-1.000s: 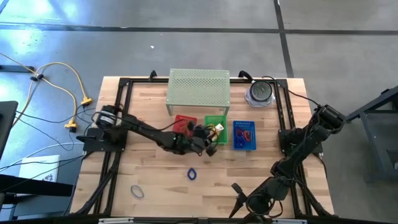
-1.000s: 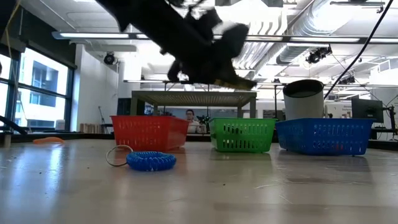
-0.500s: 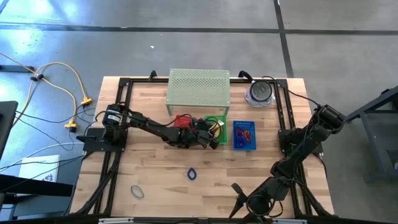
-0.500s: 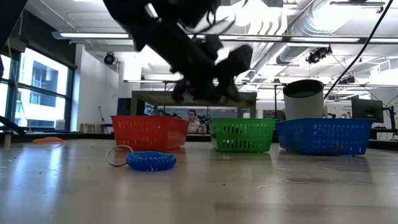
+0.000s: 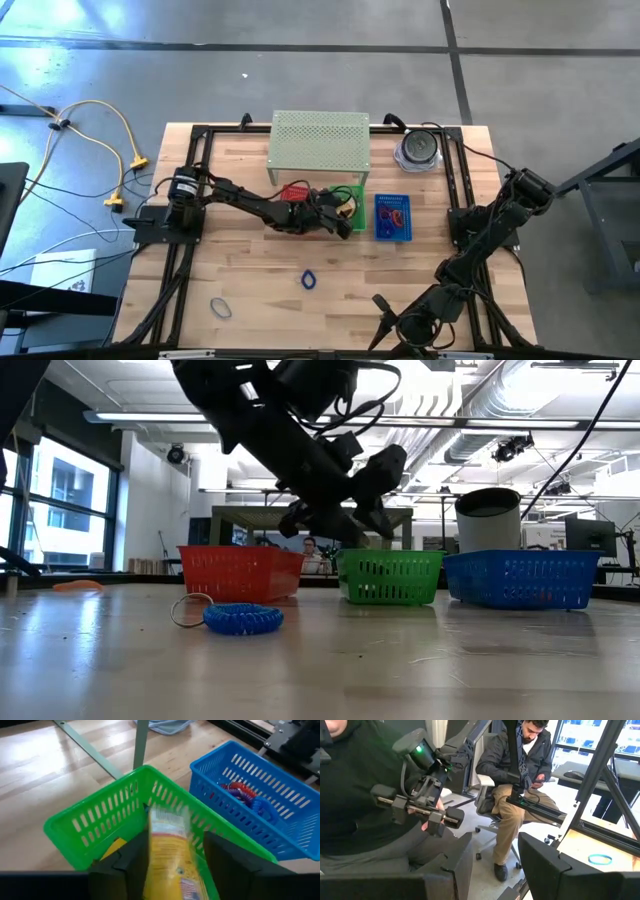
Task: Pick & Place Office Desk Supplies
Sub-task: Put the yellow crayon box into the green bin, then put the orange rubber band into the red bin
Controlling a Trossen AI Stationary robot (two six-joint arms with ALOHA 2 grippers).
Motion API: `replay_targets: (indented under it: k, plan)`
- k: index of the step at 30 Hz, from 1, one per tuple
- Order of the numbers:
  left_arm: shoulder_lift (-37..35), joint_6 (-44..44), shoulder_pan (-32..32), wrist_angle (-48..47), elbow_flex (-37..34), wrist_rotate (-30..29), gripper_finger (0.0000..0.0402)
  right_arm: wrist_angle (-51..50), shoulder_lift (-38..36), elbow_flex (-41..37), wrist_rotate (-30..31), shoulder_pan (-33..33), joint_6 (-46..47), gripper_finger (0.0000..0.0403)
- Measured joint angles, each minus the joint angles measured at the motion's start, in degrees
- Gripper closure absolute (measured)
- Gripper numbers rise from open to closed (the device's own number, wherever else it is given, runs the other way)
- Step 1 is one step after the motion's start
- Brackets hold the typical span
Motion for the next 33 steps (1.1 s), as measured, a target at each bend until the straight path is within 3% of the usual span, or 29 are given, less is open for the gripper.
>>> replay_targets:
  k: [5,10,19,28,33]
  plan:
    - [0.0,0.43,0.17,0.11,0.0,0.02,0.0184,-0.05,0.0,0.0,0.01,0.0,0.0,0.0257]
    - [-1.55,0.45,0.14,0.39,0.0,0.24,0.0175,-0.19,0.0,0.02,-0.01,0.0,0.0,0.0257]
    - [-13.89,6.48,-5.98,-3.71,0.0,3.86,0.0177,-0.48,0.0,0.01,-0.09,0.38,0.48,0.0257]
    - [-31.1,10.14,-20.9,-32.44,0.0,5.27,0.0177,-0.45,0.0,0.0,0.03,2.33,0.61,0.0257]
    - [-37.75,5.06,-29.3,-47.05,0.0,5.17,0.0177,0.01,0.0,0.02,0.03,2.36,0.65,0.0257]
